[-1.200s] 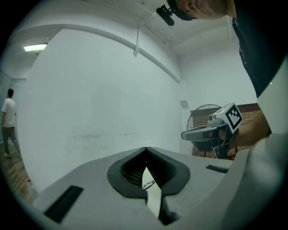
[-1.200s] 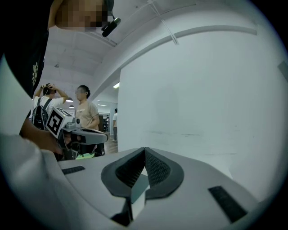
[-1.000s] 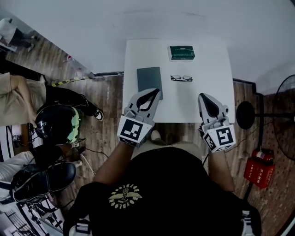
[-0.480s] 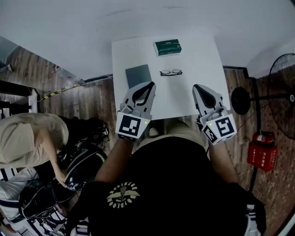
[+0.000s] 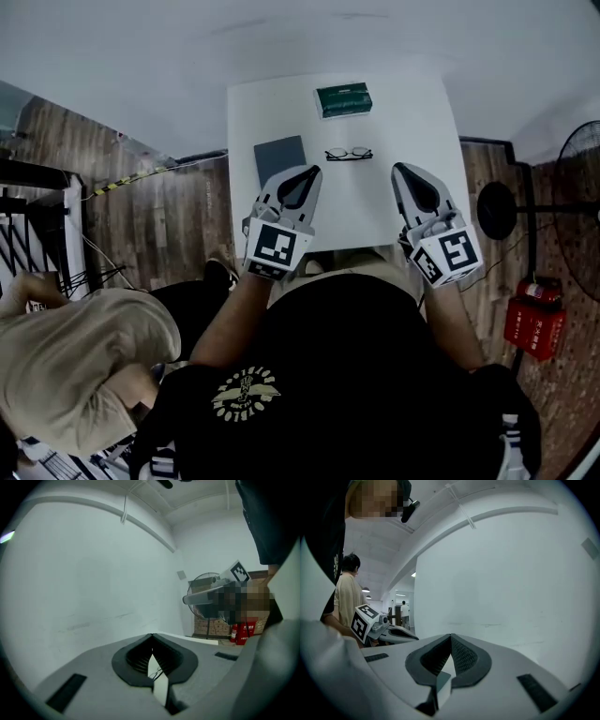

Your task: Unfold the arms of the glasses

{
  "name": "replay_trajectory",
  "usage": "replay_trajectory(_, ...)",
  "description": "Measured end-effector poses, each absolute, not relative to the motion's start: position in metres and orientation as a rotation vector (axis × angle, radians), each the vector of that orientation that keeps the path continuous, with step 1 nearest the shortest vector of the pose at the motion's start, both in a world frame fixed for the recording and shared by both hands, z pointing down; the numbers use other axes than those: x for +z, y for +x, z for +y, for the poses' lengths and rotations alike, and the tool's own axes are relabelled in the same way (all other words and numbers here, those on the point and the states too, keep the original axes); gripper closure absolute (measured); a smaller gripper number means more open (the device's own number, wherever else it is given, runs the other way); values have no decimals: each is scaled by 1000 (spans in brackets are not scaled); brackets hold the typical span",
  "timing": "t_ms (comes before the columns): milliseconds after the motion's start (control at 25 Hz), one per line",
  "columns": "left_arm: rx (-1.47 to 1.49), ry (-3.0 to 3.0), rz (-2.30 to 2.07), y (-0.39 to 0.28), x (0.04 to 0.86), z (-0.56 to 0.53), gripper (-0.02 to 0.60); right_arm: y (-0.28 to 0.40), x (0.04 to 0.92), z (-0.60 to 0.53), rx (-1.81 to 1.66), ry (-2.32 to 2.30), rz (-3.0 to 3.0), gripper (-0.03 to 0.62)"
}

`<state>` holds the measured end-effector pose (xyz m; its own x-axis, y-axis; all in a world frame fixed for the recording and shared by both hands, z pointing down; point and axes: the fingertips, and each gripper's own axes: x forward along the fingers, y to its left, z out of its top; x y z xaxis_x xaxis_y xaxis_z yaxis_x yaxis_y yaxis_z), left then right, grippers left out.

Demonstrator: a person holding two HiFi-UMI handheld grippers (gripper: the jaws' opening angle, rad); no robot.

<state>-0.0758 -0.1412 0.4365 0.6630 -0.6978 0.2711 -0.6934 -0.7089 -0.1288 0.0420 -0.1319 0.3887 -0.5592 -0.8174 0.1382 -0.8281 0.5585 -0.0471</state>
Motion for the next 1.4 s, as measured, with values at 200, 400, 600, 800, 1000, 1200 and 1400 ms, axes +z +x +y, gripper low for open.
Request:
replay_trajectory(200, -603, -2846, 1151, -43, 482, -171, 574, 69, 398, -164, 189, 1425, -2673, 594)
replay_trajectory(400, -801, -2859, 1127, -18, 519, -195, 574, 92, 411, -187, 209, 1410, -2657, 594)
replay_trajectory(600, -924, -2858, 1136, -5, 557, -220, 574, 110, 426, -213, 250, 1384, -2645, 594)
replay_trajectory(800, -1040, -2838, 1100, 3, 589, -236, 572, 121, 439, -240, 289, 1374, -2640, 594)
replay_trajectory(1000, -1122, -2814, 1070, 9, 614, -247, 566, 126, 456, -253, 326, 1351, -2622, 594)
replay_trajectory(1200, -1224, -2799, 999, 17, 641, -251, 537, 135, 467, -260, 360, 1358, -2601, 594)
replay_trajectory(1400, -1370, -2774, 883, 30, 667, -252, 487, 145, 475, -261, 390, 1381, -2574, 594)
